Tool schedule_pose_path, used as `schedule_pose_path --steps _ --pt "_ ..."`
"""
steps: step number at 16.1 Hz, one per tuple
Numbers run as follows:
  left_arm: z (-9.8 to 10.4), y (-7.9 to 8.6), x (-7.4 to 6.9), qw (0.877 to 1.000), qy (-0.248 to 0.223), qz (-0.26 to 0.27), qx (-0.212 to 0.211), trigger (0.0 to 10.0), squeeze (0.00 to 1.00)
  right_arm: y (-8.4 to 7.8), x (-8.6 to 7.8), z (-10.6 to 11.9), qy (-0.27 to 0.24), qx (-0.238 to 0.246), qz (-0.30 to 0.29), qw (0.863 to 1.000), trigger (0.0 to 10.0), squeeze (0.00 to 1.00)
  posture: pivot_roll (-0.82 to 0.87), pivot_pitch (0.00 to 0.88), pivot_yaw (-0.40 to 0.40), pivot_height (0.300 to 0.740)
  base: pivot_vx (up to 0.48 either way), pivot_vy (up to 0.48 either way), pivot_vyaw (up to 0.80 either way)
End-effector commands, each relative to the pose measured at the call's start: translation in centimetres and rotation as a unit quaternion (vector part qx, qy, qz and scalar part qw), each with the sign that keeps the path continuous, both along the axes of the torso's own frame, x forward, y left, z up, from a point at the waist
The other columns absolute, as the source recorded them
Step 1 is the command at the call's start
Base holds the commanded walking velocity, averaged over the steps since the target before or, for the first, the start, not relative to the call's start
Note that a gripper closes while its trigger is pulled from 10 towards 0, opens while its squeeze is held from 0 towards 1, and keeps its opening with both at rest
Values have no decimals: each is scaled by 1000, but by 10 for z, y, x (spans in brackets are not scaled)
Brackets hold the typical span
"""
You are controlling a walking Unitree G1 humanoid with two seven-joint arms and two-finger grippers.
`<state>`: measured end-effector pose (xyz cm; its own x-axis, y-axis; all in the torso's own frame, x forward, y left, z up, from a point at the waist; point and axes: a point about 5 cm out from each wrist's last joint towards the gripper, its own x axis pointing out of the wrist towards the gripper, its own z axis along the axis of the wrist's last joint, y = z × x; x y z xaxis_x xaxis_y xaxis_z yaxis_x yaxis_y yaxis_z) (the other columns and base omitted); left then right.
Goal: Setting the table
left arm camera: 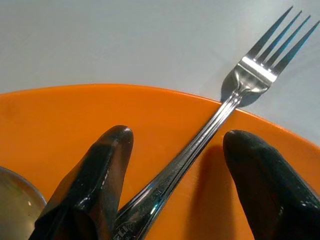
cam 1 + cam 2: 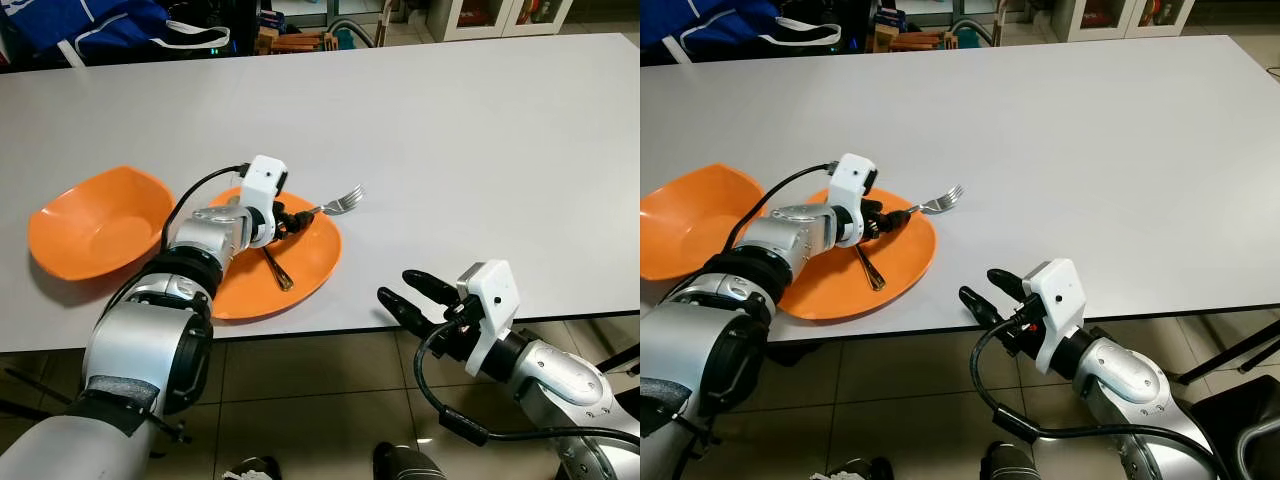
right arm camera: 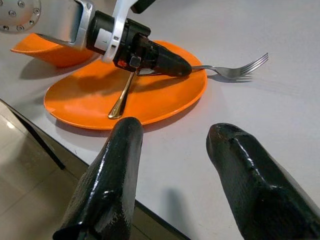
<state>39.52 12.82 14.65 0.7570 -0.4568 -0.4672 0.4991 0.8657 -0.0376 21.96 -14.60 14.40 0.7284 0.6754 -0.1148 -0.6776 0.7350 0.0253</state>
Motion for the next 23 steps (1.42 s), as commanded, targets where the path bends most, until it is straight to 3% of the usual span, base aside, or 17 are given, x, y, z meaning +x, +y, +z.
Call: schedule_pose_path --steps 1,6,12,13,16,19,23 --pt "-9 -1 -3 999 11 -10 30 10000 0 4 -2 3 -4 1 4 1000 10000 0 -339 177 82 740 0 0 0" --pt "-19 -3 -8 999 0 -22 34 10000 0 8 -3 1 -5 2 3 1000 10000 0 -332 184 87 740 0 0 0" --pt "-34 -1 -16 997 -52 -21 47 10000 0 10 0 2 -8 4 -1 1000 10000 0 -320 198 73 740 0 0 0" --pt "-47 1 -23 997 -53 -15 48 10000 0 11 0 1 -8 4 -1 1000 10000 0 -317 200 71 740 0 0 0" --pt "-63 3 -32 998 -22 -20 60 10000 0 12 0 0 -7 5 0 1000 10000 0 -312 203 72 740 0 0 0" --pt "-76 8 -38 997 67 7 40 10000 0 13 1 0 -6 5 2 1000 10000 0 -307 194 67 740 0 0 0" --pt "-80 11 -42 991 129 11 28 10000 0 12 5 0 -7 3 5 1000 10000 0 -306 183 60 740 0 0 0"
